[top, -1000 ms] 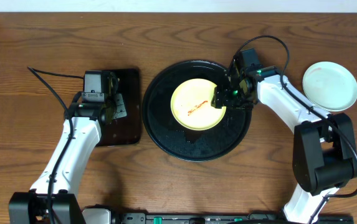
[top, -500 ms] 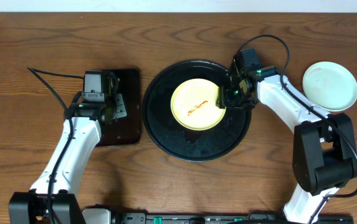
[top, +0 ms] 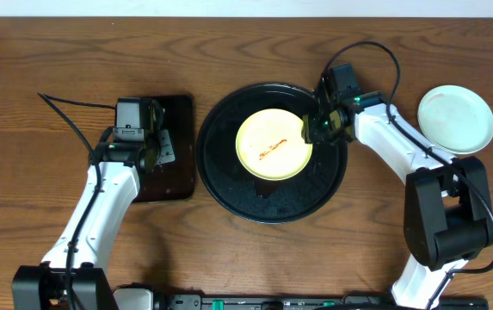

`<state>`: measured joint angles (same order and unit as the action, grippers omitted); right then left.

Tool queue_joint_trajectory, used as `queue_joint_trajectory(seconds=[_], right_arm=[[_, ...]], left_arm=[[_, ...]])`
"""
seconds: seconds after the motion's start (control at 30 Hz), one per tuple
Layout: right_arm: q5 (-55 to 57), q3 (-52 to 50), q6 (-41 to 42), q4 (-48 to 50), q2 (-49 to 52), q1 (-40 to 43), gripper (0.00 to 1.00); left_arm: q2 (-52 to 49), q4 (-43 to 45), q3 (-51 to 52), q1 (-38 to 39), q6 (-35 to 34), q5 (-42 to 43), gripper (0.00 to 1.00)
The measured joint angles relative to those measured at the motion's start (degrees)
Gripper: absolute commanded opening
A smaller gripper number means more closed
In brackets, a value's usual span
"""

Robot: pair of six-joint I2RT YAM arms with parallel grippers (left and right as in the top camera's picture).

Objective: Clean dirty plates on tray and stack at the side
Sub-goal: 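Bring the sponge over onto the yellow plate with the left gripper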

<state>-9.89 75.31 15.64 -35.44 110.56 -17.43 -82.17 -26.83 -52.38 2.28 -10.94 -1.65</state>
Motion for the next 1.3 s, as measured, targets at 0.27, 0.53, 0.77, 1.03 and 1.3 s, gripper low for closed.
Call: queue_joint_trajectory(seconds=[0.27, 0.53, 0.77, 1.03, 1.3], right_arm=[[0.6, 0.0, -2.6, 3.6, 3.4, 0.0, 0.38], [-0.2, 0.2, -2.9, 3.9, 5.4, -0.2, 0.01], [-1.1, 0.2, 6.2, 3.6, 5.4, -1.3, 0.01], [-0.7, 0.2, 18.1, 4.8, 5.4, -5.7, 0.01], [-0.9, 0.2, 21.7, 6.2, 5.9, -9.9, 0.01]], left_arm=[[0.0, 0.0, 0.0, 0.0, 0.0, 0.0, 0.07], [0.0, -0.1, 0.0, 0.1, -0.8, 0.0, 0.07], [3.7, 0.0, 0.0, 3.7, -3.0, 0.0, 0.07], [7.4, 2.5, 0.0, 11.8, -8.6, 0.0, 0.07], [-0.4, 14.6, 0.0, 20.1, -11.8, 0.1, 0.07]])
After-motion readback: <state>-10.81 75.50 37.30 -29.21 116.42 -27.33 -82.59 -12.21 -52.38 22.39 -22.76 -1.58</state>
